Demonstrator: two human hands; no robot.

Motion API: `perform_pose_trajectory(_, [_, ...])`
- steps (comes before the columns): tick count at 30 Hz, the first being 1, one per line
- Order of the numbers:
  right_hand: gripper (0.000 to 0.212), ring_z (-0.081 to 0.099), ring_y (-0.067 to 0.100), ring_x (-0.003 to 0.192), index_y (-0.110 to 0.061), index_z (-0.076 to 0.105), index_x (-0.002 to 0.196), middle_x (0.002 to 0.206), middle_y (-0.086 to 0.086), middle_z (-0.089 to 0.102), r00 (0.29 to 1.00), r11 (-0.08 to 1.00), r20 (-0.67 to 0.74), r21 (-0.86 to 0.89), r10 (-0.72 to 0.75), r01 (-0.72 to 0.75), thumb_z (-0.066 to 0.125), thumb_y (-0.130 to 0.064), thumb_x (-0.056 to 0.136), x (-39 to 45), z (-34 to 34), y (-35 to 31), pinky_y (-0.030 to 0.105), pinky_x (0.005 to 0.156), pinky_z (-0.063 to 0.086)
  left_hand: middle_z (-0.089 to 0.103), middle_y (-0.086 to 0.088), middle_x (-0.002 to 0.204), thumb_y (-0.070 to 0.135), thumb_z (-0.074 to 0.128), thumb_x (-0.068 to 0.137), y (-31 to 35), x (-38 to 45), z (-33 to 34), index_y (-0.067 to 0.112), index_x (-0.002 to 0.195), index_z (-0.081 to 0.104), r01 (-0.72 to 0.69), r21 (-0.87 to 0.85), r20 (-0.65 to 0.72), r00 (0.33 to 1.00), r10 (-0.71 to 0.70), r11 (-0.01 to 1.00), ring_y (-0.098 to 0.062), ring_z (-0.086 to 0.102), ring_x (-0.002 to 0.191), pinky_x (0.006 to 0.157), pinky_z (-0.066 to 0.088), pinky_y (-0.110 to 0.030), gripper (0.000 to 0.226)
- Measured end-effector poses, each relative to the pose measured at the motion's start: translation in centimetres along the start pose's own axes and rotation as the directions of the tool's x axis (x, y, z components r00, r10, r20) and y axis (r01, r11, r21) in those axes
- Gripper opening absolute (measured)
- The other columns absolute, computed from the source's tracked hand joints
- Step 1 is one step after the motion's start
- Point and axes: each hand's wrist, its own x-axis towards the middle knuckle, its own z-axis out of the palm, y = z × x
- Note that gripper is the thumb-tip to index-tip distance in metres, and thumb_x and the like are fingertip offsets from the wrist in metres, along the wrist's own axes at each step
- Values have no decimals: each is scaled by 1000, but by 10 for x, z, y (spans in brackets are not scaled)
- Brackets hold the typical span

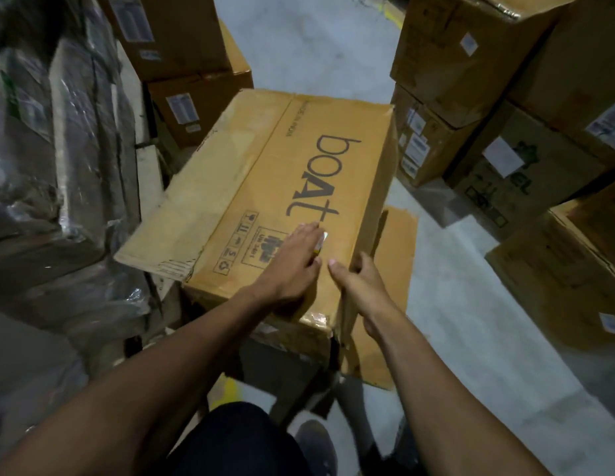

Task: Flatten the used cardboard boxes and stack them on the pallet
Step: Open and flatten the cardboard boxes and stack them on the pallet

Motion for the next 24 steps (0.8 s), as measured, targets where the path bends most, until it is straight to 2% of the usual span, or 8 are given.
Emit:
perform_pose_trajectory(2, [76, 59, 25, 119, -33, 47, 142, 134, 0, 61, 998, 998, -48, -56, -28, 25, 61, -59, 72, 1, 12, 6, 49, 103, 48, 30, -13, 159, 14, 53, 99, -13, -9, -10, 7, 151, 35, 31, 26, -54, 998, -30, 999, -26, 22, 149, 123, 17, -46, 56])
perform_pose_trajectory(6, [49, 61, 28, 111, -35, 56, 134, 125, -1, 66, 974, 997, -224, -79, -43, 26, 55, -44, 86, -2, -2, 24, 51, 100, 49, 49, -12, 140, 45, 41, 96, -56, -29, -34, 14, 137, 48, 324, 186, -236, 931, -278, 928, -32, 45, 130, 108, 39, -49, 52])
perform_pose_trajectory(10, [38, 59, 32, 113, -29, 59, 136, 127, 2, 65, 928, 999, -370, -35, -48, 37, 53, -28, 98, -2, -29, 41, 51, 103, 48, 16, -10, 165, 55, 30, 101, -74, -43, -51, 19, 156, 23, 540, 252, -341, 826, -449, 803, -32, 13, 151, 121, 12, -52, 66])
perform_pose_trajectory(15, [37, 57, 31, 118, -29, 54, 142, 131, 3, 61, 900, 998, -436, 59, 14, 13, 46, -27, 106, -6, -49, 48, 55, 106, 46, 5, -15, 166, 53, 46, 97, -67, -47, -79, 9, 158, 10, 677, -200, -522, 537, -662, 708, -35, 2, 152, 123, 6, -50, 83])
perform_pose_trajectory(18, [38, 55, 32, 120, -27, 51, 145, 133, 5, 59, 889, 998, -458, 67, 21, 10, 41, -29, 108, -11, -53, 48, 55, 106, 44, 53, -20, 136, 49, 65, 73, -66, -50, -100, 8, 139, 43, 464, -678, -407, 409, -817, 570, -41, 54, 123, 104, 47, -53, 80])
perform_pose_trajectory(19, [39, 55, 33, 121, -27, 50, 146, 133, 5, 59, 884, 998, -466, 58, 20, 8, 39, -30, 109, -13, -54, 48, 56, 106, 44, 65, -17, 115, 48, 66, 68, -62, -52, -106, 10, 115, 59, 399, -716, -410, 424, -808, 573, -39, 64, 104, 91, 55, -53, 61])
perform_pose_trajectory(21, [39, 55, 34, 121, -26, 49, 146, 133, 6, 58, 880, 999, -475, 51, 18, 7, 37, -31, 109, -16, -55, 48, 56, 106, 44, 71, -12, 90, 35, 70, 76, -49, -56, -114, 17, 82, 64, 371, -661, -454, 495, -741, 653, -32, 70, 85, 77, 60, -52, 19])
perform_pose_trajectory(24, [40, 53, 35, 122, -26, 46, 148, 136, 9, 57, 884, 999, -466, 52, 27, -4, 35, -31, 110, -21, -55, 50, 54, 107, 43, 71, -5, 89, 37, 68, 82, -26, -64, -120, 20, 85, 65, 399, -488, -545, 556, -628, 776, -28, 70, 83, 74, 60, -49, 18])
